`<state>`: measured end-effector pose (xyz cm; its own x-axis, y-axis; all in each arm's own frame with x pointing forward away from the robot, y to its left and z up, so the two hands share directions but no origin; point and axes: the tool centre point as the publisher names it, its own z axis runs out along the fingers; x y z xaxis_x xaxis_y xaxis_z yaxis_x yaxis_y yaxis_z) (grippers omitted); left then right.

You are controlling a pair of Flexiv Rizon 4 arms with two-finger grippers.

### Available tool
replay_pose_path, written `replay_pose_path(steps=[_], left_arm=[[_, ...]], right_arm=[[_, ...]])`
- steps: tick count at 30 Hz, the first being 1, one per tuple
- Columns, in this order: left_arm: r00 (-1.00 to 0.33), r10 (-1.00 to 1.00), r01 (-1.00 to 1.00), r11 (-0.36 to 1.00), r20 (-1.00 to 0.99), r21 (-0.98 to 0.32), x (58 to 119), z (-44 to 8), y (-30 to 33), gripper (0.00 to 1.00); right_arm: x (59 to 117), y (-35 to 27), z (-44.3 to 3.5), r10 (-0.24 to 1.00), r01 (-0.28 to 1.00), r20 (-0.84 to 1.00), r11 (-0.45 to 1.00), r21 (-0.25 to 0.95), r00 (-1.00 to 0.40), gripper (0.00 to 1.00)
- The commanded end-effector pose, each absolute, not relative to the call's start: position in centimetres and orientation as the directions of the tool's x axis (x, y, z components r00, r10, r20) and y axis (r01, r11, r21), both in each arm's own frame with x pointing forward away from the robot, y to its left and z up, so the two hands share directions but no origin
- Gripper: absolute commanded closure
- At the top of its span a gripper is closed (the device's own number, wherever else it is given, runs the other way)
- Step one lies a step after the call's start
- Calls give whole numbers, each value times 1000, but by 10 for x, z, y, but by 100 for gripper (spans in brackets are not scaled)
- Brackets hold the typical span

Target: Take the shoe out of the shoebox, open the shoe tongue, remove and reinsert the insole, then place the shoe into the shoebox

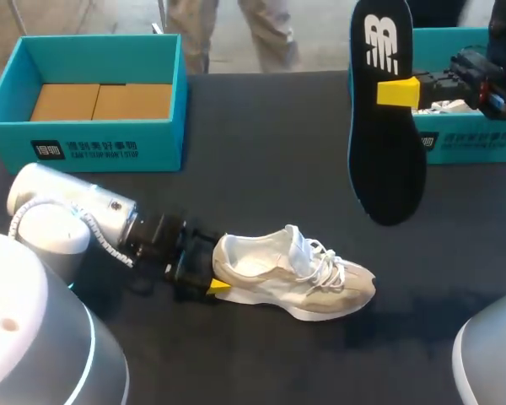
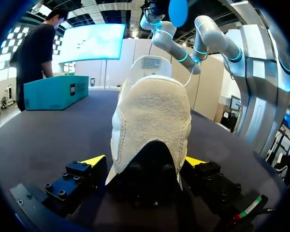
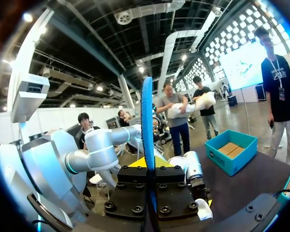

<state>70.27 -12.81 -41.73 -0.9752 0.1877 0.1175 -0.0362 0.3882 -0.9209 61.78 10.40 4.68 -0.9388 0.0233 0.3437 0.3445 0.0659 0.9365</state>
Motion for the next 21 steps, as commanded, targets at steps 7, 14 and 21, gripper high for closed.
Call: replay_pose_path(steps=[7, 14, 21], left_arm=[[-967, 225, 19, 531, 119, -847, 700, -403, -105, 0], [-961, 271, 150, 678, 55, -719, 701, -384, -90, 0], [-950, 311, 222, 730, 25, -646, 700, -374, -88, 0]], right_arm=[[621, 106, 47, 20, 346, 345, 69, 936, -938, 100], [621, 106, 47, 20, 346, 345, 69, 936, -938, 100], [621, 106, 47, 20, 346, 345, 69, 936, -938, 100]])
